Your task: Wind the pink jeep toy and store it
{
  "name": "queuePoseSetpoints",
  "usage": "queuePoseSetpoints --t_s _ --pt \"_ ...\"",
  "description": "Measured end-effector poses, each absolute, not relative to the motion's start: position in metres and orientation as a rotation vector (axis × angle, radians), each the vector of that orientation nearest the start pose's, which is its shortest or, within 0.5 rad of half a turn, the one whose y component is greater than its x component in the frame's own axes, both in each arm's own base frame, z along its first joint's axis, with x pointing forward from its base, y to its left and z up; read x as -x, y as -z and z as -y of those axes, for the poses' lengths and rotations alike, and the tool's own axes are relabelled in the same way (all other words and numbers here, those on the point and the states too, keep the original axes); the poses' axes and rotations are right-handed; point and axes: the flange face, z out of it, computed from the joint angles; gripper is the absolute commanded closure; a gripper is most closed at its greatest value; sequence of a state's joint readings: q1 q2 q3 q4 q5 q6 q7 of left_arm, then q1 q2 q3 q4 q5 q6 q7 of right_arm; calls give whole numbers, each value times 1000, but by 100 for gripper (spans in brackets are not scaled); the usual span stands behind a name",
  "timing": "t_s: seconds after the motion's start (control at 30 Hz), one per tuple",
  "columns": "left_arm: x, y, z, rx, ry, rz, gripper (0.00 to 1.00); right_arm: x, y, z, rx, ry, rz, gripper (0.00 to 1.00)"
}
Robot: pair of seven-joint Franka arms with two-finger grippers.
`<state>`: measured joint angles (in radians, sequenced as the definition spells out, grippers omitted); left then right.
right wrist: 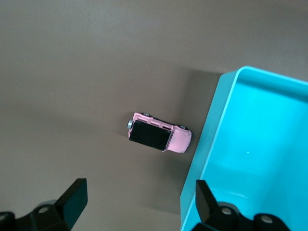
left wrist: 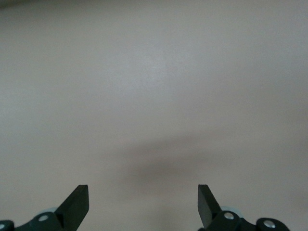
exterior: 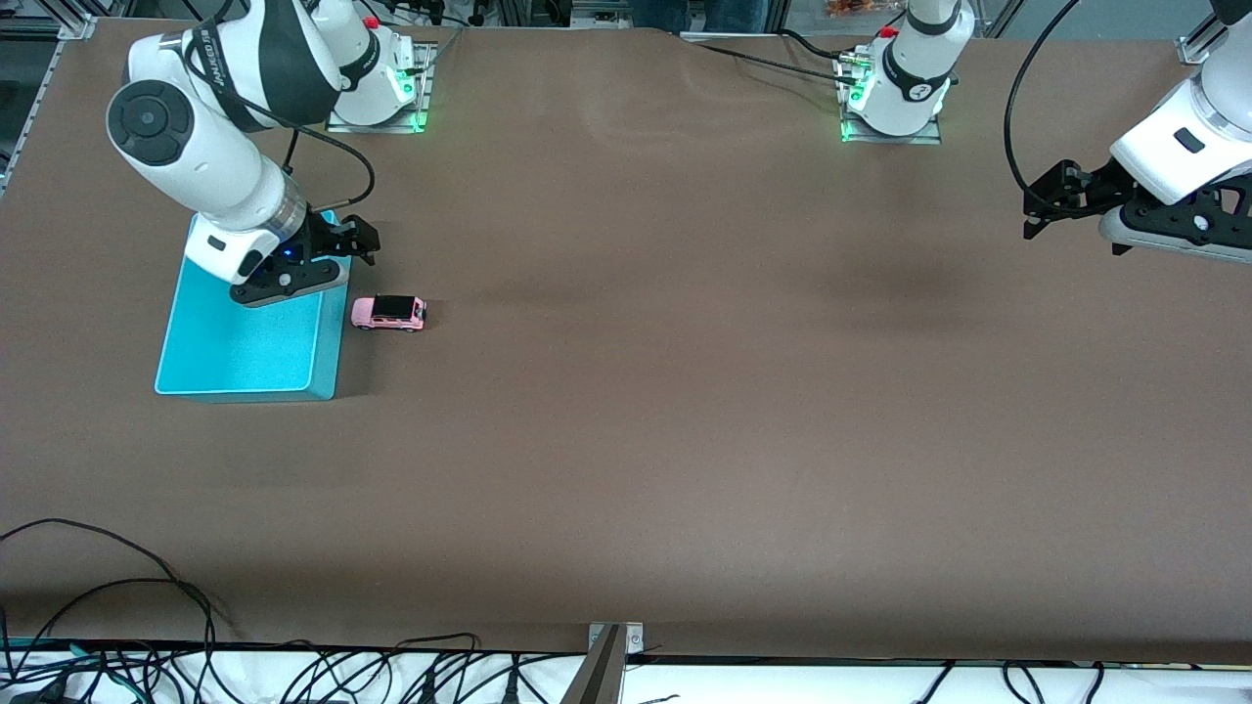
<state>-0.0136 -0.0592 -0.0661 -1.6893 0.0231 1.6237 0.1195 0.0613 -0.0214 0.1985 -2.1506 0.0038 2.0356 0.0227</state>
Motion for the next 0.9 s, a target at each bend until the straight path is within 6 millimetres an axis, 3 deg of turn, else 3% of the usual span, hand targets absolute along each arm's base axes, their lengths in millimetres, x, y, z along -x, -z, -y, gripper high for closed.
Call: queuePoseSetpoints --t_s 0.63,0.9 --pt "-538 -605 37 3101 -14 -297 0 -472 -328 -130 3157 -106 57 0" --pt "-538 -607 38 3100 -8 -301 0 -458 -300 -127 3153 -127 -292 0"
